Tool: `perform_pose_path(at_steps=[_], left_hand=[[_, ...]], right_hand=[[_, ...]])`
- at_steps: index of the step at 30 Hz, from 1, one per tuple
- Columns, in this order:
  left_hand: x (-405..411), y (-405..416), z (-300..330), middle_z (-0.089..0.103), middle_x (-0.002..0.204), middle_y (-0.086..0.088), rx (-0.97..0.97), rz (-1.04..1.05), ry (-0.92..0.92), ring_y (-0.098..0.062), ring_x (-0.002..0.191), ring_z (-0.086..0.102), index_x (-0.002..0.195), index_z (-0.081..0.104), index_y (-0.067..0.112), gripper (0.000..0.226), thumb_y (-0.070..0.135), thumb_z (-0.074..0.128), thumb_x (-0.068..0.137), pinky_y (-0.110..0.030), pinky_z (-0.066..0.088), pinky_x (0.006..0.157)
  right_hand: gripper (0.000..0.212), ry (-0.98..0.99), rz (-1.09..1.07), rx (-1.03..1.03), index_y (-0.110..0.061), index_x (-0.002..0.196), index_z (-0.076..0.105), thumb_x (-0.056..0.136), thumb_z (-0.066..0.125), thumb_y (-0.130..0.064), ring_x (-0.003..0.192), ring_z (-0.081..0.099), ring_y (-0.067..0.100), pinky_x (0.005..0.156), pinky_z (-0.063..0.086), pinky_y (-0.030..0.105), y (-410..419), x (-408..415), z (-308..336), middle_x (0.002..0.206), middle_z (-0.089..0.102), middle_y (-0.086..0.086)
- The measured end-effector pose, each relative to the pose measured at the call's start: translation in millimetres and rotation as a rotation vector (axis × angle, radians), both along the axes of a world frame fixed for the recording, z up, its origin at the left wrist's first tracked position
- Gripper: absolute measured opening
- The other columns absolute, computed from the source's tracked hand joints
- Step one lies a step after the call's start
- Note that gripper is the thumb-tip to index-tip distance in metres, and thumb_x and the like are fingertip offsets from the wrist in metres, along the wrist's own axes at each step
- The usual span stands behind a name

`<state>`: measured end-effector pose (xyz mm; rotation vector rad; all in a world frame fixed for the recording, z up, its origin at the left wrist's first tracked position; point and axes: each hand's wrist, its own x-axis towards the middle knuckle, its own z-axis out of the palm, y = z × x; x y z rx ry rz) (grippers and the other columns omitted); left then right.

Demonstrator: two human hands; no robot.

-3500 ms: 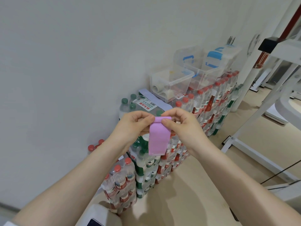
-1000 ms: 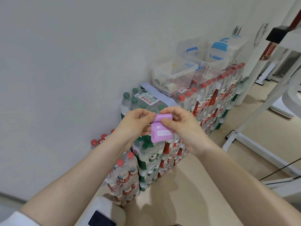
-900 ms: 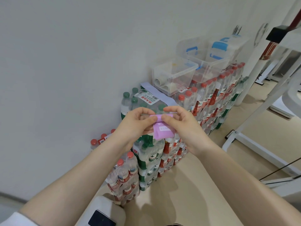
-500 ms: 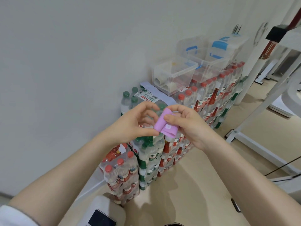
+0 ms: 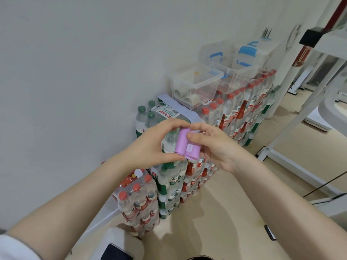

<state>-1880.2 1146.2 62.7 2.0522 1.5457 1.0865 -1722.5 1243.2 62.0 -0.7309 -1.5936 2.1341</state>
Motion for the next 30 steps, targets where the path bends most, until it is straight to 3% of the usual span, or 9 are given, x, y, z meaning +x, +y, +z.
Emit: perform_pose_path(at_steps=[4,7,10,14,17,19,24,27,30], left_hand=[[4,-2,-5,0.050,0.120,0.029,-0.019,0.010,-0.199,0.000,0.120,0.047,0.118,0.043,0.040,0.061,0.031,0.074,0.066,-0.015,0.034,0.101],[6,-4,-6,0.052,0.118,0.027,-0.005,-0.001,-0.309,-0.005,0.118,0.051,0.117,0.045,0.036,0.063,0.025,0.076,0.063,-0.020,0.038,0.101],[6,-6,-7,0.053,0.116,0.028,0.008,0.022,-0.355,-0.007,0.115,0.053,0.117,0.044,0.038,0.067,0.026,0.077,0.061,-0.022,0.040,0.098],[3,-6,-10,0.049,0.117,0.030,-0.007,0.076,-0.188,0.004,0.111,0.049,0.116,0.039,0.043,0.062,0.038,0.072,0.063,-0.010,0.037,0.094],[3,-5,-13,0.043,0.117,0.029,-0.023,0.123,-0.035,0.011,0.109,0.045,0.116,0.037,0.043,0.061,0.041,0.072,0.065,-0.005,0.035,0.089],[3,-3,-14,0.044,0.113,0.028,-0.014,0.147,0.037,0.014,0.106,0.043,0.119,0.042,0.033,0.060,0.031,0.075,0.069,-0.003,0.034,0.087],[5,-1,-13,0.053,0.113,0.003,0.022,0.166,0.225,0.001,0.099,0.043,0.124,0.047,0.011,0.056,0.020,0.073,0.075,0.002,0.027,0.085],[7,0,-15,0.057,0.119,-0.005,0.050,0.172,0.346,-0.015,0.107,0.050,0.127,0.046,0.008,0.058,0.019,0.072,0.076,-0.007,0.025,0.085],[9,2,-18,0.059,0.116,-0.009,0.072,0.178,0.418,-0.022,0.106,0.053,0.125,0.048,0.005,0.057,0.015,0.073,0.075,-0.019,0.033,0.090]], right_hand=[[0.033,0.133,0.035,-0.248,-0.002,0.109,0.056,0.076,0.056,0.002,0.069,0.068,0.016,0.065,0.059,0.029,-2,-1,-3,0.082,0.068,0.009],[0.024,0.054,0.021,-0.196,-0.001,0.102,0.058,0.081,0.052,0.011,0.066,0.068,0.015,0.067,0.058,0.028,0,-1,-4,0.083,0.066,0.011],[0.017,-0.045,0.010,-0.079,0.002,0.092,0.060,0.078,0.058,0.009,0.061,0.067,0.013,0.062,0.058,0.023,3,1,-2,0.073,0.069,0.008],[0.010,-0.081,-0.046,-0.021,-0.002,0.080,0.060,0.079,0.060,0.008,0.054,0.065,0.010,0.051,0.053,0.019,3,3,1,0.060,0.068,0.003],[0.012,-0.077,-0.052,-0.053,0.001,0.088,0.062,0.079,0.060,0.008,0.059,0.067,0.012,0.055,0.055,0.021,0,0,-1,0.071,0.068,0.007],[0.016,-0.105,-0.049,-0.033,0.001,0.094,0.062,0.079,0.062,0.006,0.060,0.066,0.011,0.057,0.056,0.021,-2,-4,-1,0.076,0.066,0.007],[0.013,-0.127,-0.123,0.007,-0.006,0.083,0.057,0.079,0.063,0.005,0.062,0.062,0.012,0.063,0.057,0.026,-9,-12,-6,0.076,0.061,0.007],[0.013,-0.172,-0.173,0.129,-0.003,0.084,0.056,0.078,0.067,0.002,0.069,0.059,0.019,0.071,0.055,0.033,-14,-17,-11,0.081,0.060,0.014],[0.019,-0.211,-0.225,0.159,0.004,0.093,0.059,0.077,0.068,-0.002,0.080,0.060,0.027,0.084,0.052,0.047,-17,-20,-14,0.092,0.062,0.025]])
